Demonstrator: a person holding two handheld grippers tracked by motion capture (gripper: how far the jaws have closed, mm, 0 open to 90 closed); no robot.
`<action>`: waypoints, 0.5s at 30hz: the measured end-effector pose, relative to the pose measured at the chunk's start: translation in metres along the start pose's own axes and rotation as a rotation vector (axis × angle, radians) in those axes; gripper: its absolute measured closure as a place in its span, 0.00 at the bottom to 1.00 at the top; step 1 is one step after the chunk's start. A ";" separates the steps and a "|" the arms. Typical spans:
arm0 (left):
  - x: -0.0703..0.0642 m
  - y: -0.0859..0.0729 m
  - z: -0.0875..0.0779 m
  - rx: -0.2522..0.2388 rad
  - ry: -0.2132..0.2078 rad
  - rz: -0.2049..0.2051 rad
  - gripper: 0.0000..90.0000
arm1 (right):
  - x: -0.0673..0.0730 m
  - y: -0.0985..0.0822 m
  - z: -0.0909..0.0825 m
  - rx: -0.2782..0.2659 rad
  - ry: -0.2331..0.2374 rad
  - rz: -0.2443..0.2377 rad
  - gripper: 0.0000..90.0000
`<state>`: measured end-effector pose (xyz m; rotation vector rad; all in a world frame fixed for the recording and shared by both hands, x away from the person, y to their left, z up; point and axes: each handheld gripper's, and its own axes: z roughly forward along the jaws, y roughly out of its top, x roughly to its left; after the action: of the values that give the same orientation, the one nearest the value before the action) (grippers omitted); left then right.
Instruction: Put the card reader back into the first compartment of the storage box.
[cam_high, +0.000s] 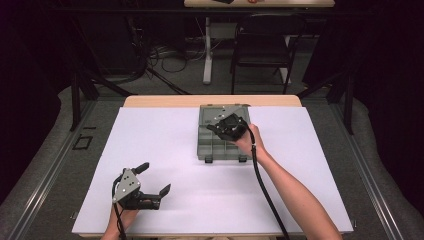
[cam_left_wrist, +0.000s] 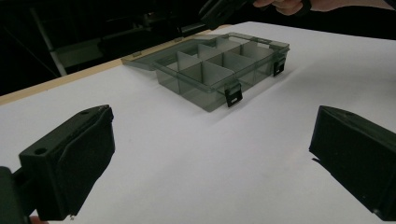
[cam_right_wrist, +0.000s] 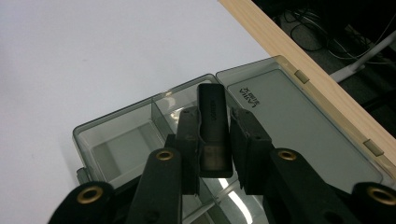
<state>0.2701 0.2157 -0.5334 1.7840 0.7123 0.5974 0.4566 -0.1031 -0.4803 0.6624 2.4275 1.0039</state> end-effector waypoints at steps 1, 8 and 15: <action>0.000 0.000 0.000 0.002 -0.001 0.004 0.00 | 0.000 0.000 0.001 0.005 0.000 -0.001 0.82; -0.001 0.000 0.001 0.004 -0.001 0.004 0.00 | 0.005 0.003 0.008 0.020 -0.011 -0.005 0.82; 0.000 0.000 0.000 0.001 0.004 0.006 0.00 | 0.007 0.006 0.011 0.032 -0.031 -0.001 0.82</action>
<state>0.2700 0.2152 -0.5331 1.7867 0.7105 0.6047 0.4592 -0.0890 -0.4843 0.6827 2.4211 0.9495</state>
